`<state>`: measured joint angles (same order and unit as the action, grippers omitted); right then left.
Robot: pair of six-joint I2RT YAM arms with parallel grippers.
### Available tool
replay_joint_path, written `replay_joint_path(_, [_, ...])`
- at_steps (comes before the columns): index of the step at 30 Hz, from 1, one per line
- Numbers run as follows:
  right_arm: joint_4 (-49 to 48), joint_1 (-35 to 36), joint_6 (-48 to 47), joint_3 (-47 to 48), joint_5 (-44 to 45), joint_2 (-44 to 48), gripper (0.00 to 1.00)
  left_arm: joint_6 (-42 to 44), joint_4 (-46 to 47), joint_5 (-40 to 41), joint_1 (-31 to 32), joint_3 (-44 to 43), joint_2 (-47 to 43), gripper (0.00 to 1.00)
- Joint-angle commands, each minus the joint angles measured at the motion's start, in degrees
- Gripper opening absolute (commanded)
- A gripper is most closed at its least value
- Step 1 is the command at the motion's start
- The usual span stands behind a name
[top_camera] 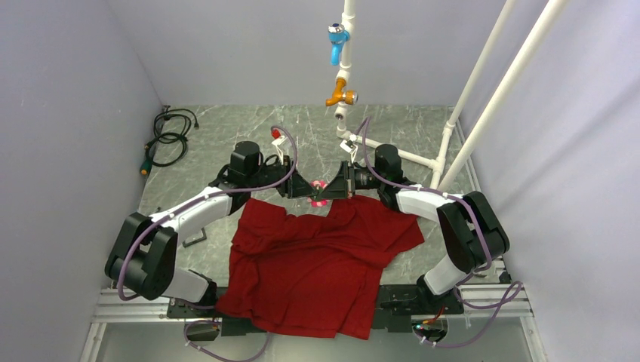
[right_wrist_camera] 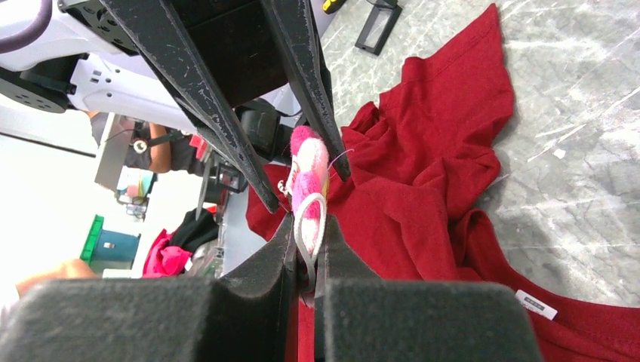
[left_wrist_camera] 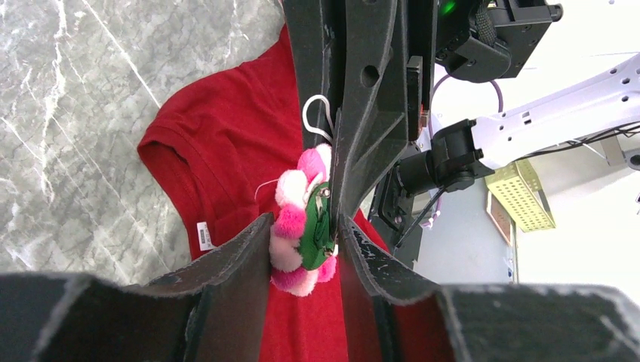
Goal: Remove the brooch from the garment
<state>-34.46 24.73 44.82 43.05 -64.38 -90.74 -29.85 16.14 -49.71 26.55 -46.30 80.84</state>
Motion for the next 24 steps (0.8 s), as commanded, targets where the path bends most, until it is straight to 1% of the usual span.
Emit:
replay_joint_path(1, [-0.47, 0.41, -1.78, 0.73, -0.74, 1.91, 0.0, -0.81, 1.98, 0.0, -0.38, -2.65, 0.63, 0.41])
replay_joint_path(5, [-0.19, 0.41, -2.28, 0.64, -0.64, 2.14, 0.0, -1.17, 2.27, -0.57, -0.37, -2.82, 0.96, 0.4])
replay_joint_path(19, [-2.2, 0.46, -1.77, 0.11, -0.96, 2.4, 0.0, -1.44, 2.18, -1.16, -0.35, -2.48, 1.64, 0.3])
replay_joint_path(24, [-2.5, 0.49, -1.75, 0.11, -1.13, 2.32, 0.0, -0.15, 1.01, -1.76, 0.16, -3.06, 2.26, 0.3])
